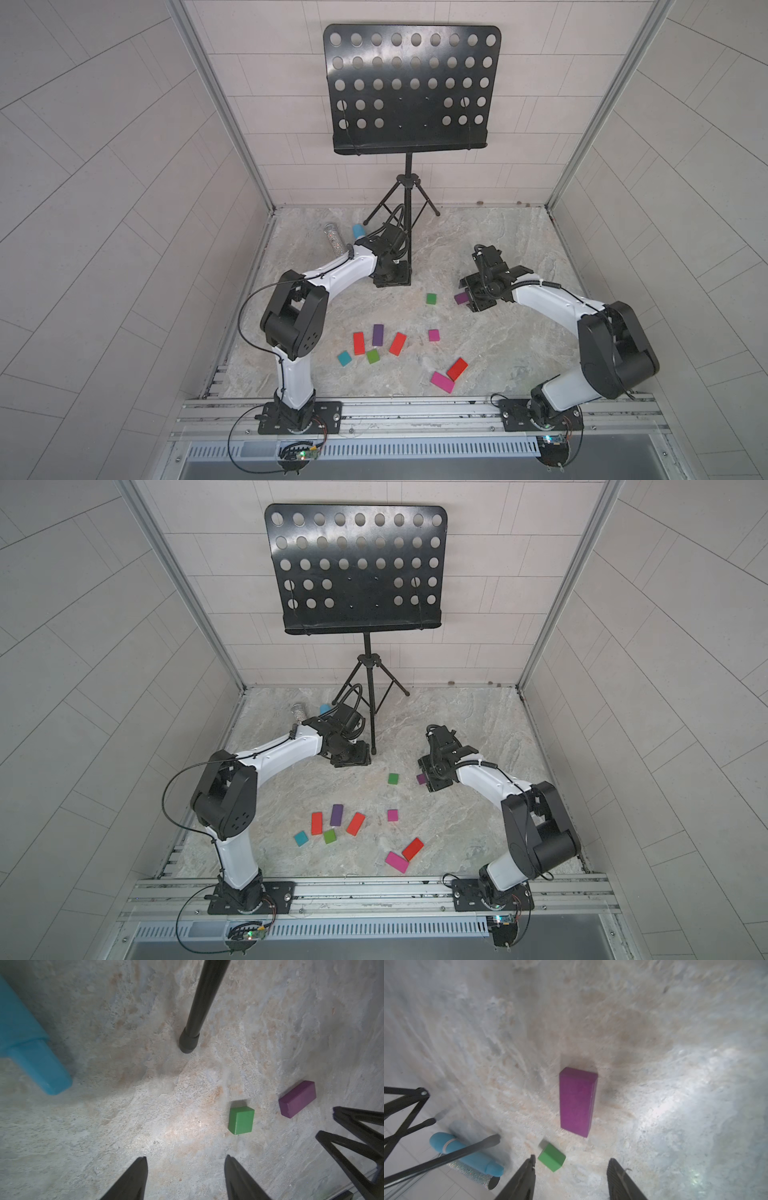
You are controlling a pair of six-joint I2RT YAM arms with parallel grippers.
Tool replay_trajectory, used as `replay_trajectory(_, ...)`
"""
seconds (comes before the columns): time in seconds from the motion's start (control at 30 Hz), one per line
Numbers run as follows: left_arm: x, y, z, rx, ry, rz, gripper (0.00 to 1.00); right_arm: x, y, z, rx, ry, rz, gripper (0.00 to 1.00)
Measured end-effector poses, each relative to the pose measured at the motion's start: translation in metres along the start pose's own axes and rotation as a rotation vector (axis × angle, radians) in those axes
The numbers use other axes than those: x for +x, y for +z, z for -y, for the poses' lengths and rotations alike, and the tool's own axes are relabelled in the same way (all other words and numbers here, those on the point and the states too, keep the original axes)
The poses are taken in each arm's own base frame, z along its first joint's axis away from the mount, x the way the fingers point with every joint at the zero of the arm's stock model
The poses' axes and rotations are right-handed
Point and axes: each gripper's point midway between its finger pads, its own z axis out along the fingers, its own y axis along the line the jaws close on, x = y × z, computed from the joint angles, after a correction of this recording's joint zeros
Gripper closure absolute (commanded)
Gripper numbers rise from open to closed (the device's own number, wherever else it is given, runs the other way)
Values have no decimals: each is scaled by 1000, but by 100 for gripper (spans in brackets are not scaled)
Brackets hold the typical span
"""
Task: Assemble the number 7 with building blocks
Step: Place the building block at the center of the board, then assemble the building block at the center of the board.
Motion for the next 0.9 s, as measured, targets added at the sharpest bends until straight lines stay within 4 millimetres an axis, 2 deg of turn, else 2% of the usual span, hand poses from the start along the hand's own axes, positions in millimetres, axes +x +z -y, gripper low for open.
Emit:
replay_trajectory(0.2,-5,-5,3,2,16,13,34,3,-18,-10,-70,-132,-13,41)
replay_trajectory(0.4,-8,-6,5,4,26,18,31,-5,-41,-23,-146,-322,61,40)
replay_trajectory(0.5,-8,-6,5,5,33,19,28,-8,-57,-39,-191,-478,112,37)
replay_trajectory(0.63,-10,-8,8,15,42,26,20,-8,-84,-74,-258,-747,194,30)
replay_trajectory(0.73,-12,-9,10,26,44,30,18,-10,-96,-87,-267,-932,252,26)
replay_trajectory(0.9,-11,-9,11,32,44,25,16,-23,-92,-75,-170,-1143,306,24)
